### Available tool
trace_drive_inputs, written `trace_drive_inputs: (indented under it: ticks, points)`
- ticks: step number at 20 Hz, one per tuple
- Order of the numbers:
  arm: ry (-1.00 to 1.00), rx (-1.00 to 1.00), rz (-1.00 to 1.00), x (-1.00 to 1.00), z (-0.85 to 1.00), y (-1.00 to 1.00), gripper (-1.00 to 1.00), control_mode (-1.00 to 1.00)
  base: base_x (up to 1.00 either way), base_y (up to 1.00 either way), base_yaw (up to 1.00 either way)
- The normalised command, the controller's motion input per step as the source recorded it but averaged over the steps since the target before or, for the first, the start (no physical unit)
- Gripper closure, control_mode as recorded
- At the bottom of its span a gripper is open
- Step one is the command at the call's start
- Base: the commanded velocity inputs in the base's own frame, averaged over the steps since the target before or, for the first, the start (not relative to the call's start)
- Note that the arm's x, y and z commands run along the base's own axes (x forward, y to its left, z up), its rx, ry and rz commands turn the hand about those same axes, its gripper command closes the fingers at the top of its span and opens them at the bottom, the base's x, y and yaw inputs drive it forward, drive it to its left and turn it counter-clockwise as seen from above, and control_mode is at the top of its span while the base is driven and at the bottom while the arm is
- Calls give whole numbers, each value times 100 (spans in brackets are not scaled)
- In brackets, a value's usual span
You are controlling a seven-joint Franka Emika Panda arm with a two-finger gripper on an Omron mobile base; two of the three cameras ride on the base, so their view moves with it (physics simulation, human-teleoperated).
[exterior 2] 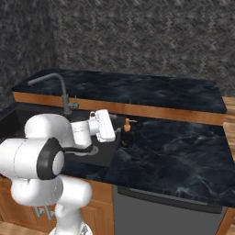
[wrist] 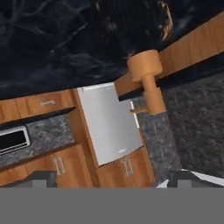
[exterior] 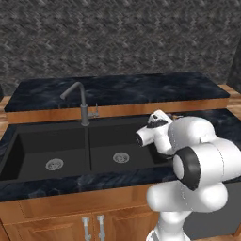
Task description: Restock the sink supplies by placing the sponge and soap dispenser on the counter and next to the sink. Make sure the soap dispenser is upright.
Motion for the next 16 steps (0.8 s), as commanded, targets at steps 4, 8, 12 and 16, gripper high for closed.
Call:
trace_drive_inputs:
  ticks: [4, 8, 12, 16]
  points:
    - [-39, 42, -1, -59, 35, 26, -100, -100, 0, 0, 0]
    - [-55, 61, -1, -57, 10, 38, -100, -100, 0, 0, 0]
    - [-54, 72, 0, -54, 11, 28, -100, -100, 0, 0, 0]
    - [-48, 79, -3, -45, 31, 24, -100, -100, 0, 0, 0]
